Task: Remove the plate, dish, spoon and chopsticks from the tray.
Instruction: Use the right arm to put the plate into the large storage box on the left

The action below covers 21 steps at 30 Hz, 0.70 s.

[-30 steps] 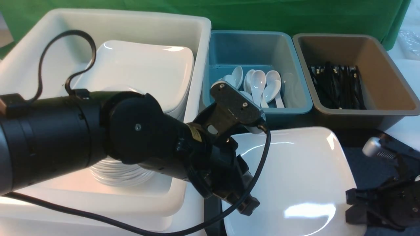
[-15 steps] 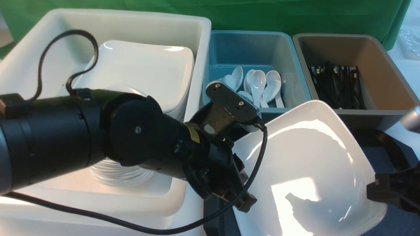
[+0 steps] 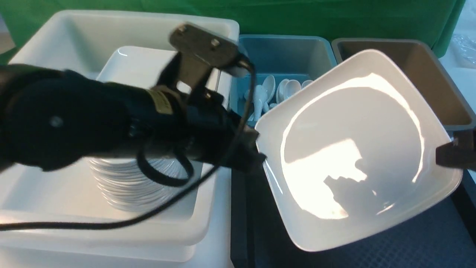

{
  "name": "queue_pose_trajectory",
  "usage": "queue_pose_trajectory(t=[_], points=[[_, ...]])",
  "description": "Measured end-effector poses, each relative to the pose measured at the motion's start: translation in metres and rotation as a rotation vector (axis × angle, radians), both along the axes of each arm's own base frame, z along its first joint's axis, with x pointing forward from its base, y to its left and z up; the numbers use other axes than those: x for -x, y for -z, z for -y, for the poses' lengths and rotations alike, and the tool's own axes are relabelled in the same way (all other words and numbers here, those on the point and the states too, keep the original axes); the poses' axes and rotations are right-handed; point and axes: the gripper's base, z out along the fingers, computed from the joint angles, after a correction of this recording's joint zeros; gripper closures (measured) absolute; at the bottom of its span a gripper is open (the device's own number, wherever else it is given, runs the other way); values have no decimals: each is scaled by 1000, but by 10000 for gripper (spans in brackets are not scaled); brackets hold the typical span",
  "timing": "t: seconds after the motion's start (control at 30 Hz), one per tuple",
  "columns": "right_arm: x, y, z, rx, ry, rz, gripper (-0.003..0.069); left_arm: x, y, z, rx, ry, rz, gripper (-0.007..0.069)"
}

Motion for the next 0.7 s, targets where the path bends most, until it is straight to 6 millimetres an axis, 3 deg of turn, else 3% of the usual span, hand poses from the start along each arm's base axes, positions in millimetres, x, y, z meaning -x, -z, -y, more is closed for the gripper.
queue_pose_trajectory(t=[0.27, 0.3, 0.33, 0.37, 0.47, 0.57, 0.7], points=[[-7, -51, 0, -31, 19, 180, 606, -7, -37, -78, 49, -268, 119, 617], [-12, -63, -2, -51, 21, 212, 606, -8, -42, -101, 45, -354, 131, 617], [-14, -68, -2, -59, 20, 223, 606, -9, -42, -103, 43, -363, 130, 617], [-23, -74, -6, -90, 11, 232, 606, -11, -43, -122, 34, -441, 129, 617], [-46, -83, -17, -155, -26, 237, 606, -15, -41, -155, 19, -578, 101, 617], [-77, -83, -39, -220, -75, 220, 606, -15, -41, -178, 35, -682, 86, 617], [-107, -81, -70, -262, -112, 243, 606, -15, -41, -189, 57, -734, 84, 617]])
